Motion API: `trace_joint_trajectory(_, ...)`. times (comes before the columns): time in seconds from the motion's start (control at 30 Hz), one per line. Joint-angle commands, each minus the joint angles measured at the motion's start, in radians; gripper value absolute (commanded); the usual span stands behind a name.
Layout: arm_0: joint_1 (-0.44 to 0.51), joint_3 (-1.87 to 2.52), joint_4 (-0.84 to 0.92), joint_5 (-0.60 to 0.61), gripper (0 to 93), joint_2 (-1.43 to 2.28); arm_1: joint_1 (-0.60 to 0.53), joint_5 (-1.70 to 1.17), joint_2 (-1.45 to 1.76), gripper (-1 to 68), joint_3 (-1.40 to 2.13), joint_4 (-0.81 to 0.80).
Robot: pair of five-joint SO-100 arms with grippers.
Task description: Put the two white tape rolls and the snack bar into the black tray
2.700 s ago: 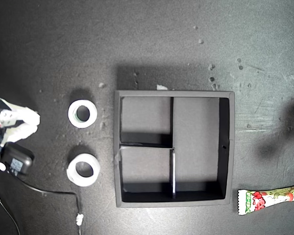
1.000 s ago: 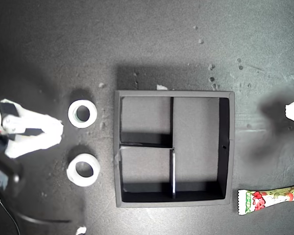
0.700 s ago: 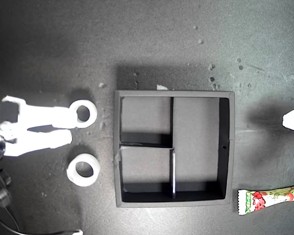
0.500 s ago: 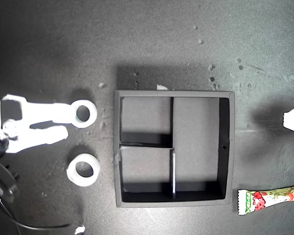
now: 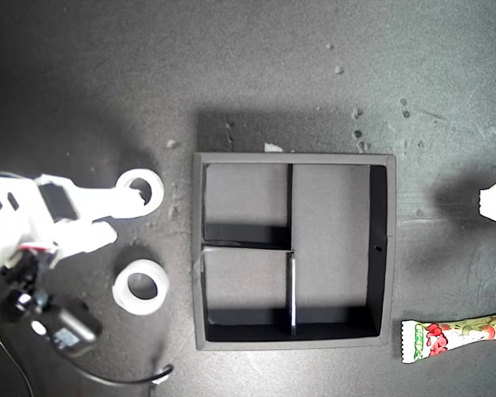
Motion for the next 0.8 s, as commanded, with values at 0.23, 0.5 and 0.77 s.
trace_joint_trajectory(0.23,0.0,-0.066,0.0,-0.051,15.3,-0.121,-0.012,0.009,0.005,0.0,0.012,0.014)
trace_joint_trajectory(0.5,-0.023,-0.109,-0.006,-0.003,15.1,-0.117,-0.064,0.005,0.005,0.0,0.012,0.011)
trace_joint_trajectory(0.77,-0.026,-0.137,-0.011,0.002,14.6,-0.19,-0.067,0.011,0.005,-0.1,0.012,0.015)
